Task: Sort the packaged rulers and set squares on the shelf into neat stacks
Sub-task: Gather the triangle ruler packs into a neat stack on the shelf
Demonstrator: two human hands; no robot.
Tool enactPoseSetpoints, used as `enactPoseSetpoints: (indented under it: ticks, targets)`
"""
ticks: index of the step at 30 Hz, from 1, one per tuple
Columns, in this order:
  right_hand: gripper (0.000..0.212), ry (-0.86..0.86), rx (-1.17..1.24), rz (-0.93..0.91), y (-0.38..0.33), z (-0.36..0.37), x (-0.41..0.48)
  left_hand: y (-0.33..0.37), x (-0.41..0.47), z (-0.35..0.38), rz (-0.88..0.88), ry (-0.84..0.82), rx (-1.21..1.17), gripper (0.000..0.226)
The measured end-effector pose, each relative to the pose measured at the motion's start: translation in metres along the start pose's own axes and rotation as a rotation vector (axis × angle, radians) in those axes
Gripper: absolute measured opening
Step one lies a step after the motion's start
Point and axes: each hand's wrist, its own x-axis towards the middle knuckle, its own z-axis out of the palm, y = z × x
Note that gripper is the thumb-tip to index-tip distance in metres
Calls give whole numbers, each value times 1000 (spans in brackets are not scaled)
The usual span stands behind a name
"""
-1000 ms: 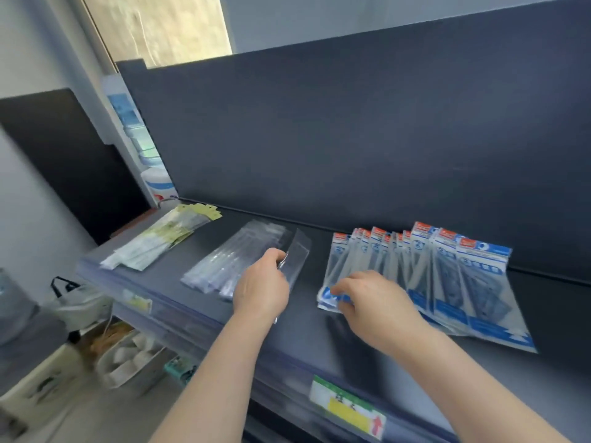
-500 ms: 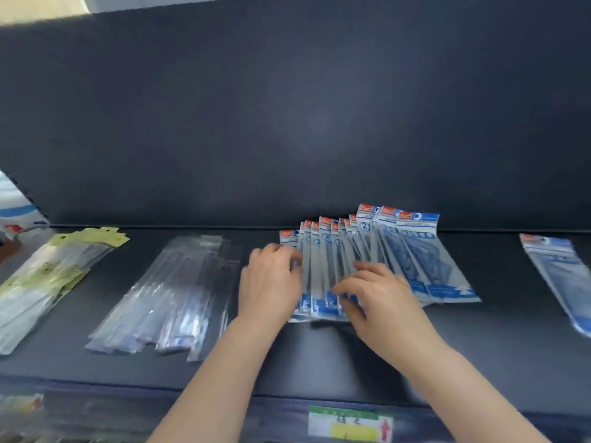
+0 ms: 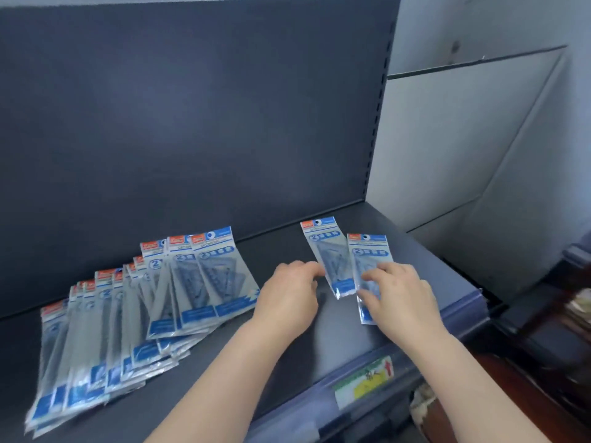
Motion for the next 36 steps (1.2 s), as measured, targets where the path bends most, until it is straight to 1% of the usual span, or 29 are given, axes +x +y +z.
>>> enactPoseSetpoints:
  ticks: [3, 4, 6, 7, 9, 10, 13, 14, 15, 16, 18, 20, 22, 24, 26, 28, 29, 31, 33, 36]
  targets:
    - [57, -72, -18, 46, 31, -1, 12, 31, 23, 25, 53, -108, 94, 40]
    - [59, -100, -10, 45, 39, -2, 17, 38, 28, 31, 51, -123, 129, 39]
    - [49, -147, 4, 24, 51, -5, 29, 45, 37, 38, 20, -101, 220, 34]
    - [43, -160, 9, 1, 55, -7, 35, 46, 40, 39, -12, -60, 277, 30]
    - [42, -176, 34, -40, 62, -8, 48, 46, 47, 38, -137, 32, 344, 24]
    - [47, -176, 55, -46, 63, -8, 54, 46, 51, 36, -214, 54, 332, 28]
    - [81, -178, 94, -13, 59, -7, 65, 50, 58, 34, -403, 19, 222, 66]
    - [91, -204, 110, 1, 59, -7, 69, 51, 60, 32, -436, 8, 185, 73]
    - [96, -235, 141, 17, 61, -9, 74, 50, 62, 30, -461, -3, 144, 74]
    - [95, -272, 185, 32, 66, -11, 79, 49, 64, 26, -480, -21, 106, 71]
    - [74, -352, 234, 36, 75, -20, 88, 44, 65, 19, -514, -59, 56, 67]
    - [55, -414, 223, -7, 77, -25, 90, 42, 65, 17, -555, -57, 22, 68]
    - [38, -409, 242, -56, 72, -25, 89, 47, 66, 20, -593, -21, 37, 72]
    - [30, -352, 307, -75, 65, -20, 88, 49, 68, 23, -614, -16, 52, 75]
    - [31, -326, 371, -95, 59, -19, 86, 47, 69, 21, -637, -26, 8, 71]
    - [37, -330, 420, -132, 55, -21, 85, 40, 65, 19, -649, -4, -28, 59]
    - [41, -330, 443, -153, 52, -22, 84, 35, 60, 18, -657, 38, -38, 52]
    - [54, -327, 479, -191, 41, -25, 83, 21, 51, 13, -690, 180, -34, 43]
    - [62, -336, 502, -215, 26, -24, 82, 1, 40, 1, -748, 323, 1, 46]
    - [59, -362, 581, -271, -5, -20, 80, -29, 21, -19, -816, 426, 67, 59]
